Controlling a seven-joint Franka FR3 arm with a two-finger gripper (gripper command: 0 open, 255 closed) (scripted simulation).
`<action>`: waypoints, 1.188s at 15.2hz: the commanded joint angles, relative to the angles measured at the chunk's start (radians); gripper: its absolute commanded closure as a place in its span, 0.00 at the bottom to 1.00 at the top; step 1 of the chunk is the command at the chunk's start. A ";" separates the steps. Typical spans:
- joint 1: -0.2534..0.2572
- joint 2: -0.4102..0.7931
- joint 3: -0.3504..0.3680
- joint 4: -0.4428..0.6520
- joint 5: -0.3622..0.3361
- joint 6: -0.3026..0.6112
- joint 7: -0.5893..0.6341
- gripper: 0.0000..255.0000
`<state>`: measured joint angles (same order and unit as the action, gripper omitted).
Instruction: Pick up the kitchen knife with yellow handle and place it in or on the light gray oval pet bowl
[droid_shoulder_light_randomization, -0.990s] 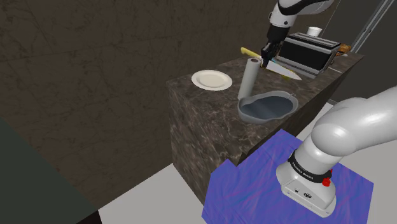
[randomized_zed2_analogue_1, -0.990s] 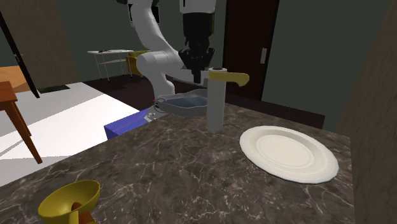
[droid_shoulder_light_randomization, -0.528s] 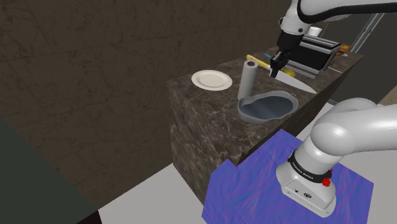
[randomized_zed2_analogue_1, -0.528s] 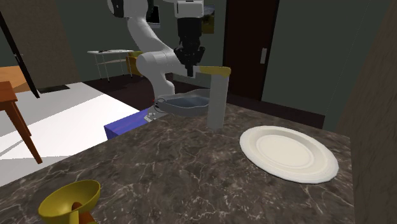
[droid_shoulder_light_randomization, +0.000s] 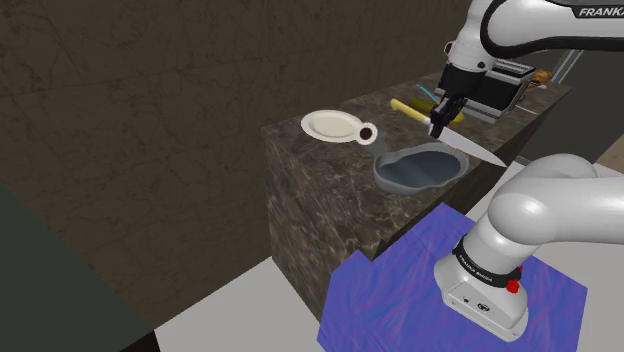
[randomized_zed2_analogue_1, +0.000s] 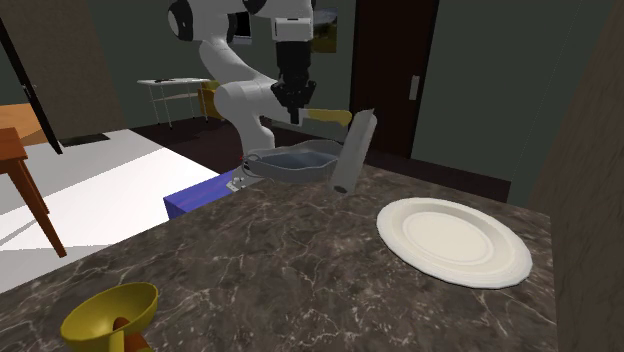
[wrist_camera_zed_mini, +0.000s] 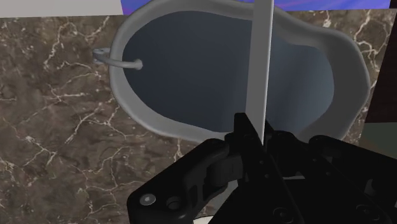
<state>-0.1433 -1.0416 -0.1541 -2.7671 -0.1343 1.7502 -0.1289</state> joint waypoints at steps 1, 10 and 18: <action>-0.003 -0.001 -0.005 -0.028 -0.005 0.027 -0.001 1.00; -0.012 0.005 -0.021 -0.126 -0.022 0.130 0.000 1.00; -0.012 0.005 -0.020 -0.126 -0.022 0.130 0.000 0.00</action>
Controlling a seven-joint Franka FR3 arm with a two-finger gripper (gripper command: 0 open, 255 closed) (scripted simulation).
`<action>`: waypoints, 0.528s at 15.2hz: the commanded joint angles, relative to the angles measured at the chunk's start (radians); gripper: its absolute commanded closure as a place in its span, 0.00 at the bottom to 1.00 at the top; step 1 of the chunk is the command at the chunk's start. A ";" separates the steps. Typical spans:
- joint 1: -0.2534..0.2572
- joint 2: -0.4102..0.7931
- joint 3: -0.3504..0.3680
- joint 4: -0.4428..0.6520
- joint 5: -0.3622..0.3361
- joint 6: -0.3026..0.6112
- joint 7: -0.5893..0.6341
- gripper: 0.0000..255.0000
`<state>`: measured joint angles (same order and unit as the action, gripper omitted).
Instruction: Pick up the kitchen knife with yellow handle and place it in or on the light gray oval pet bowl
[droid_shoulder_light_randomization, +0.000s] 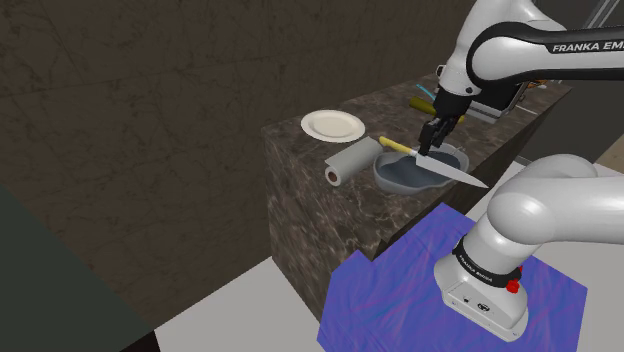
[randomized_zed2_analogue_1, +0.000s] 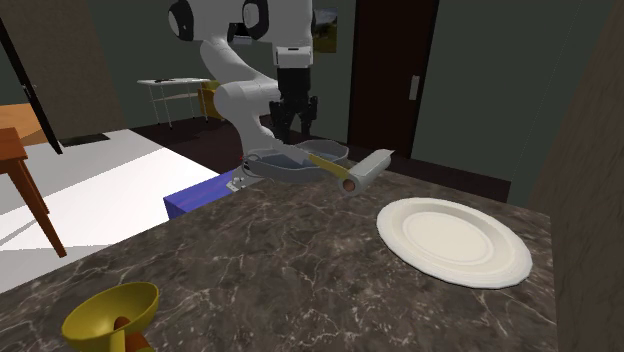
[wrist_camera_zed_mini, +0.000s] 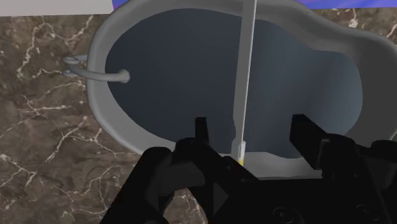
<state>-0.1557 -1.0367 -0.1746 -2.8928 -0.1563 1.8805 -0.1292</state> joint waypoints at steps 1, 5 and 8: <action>0.000 0.000 0.000 0.000 0.000 0.000 0.000 0.00; 0.003 -0.005 0.005 0.031 0.006 -0.036 0.000 0.00; 0.011 -0.009 0.019 0.123 0.021 -0.131 -0.001 0.00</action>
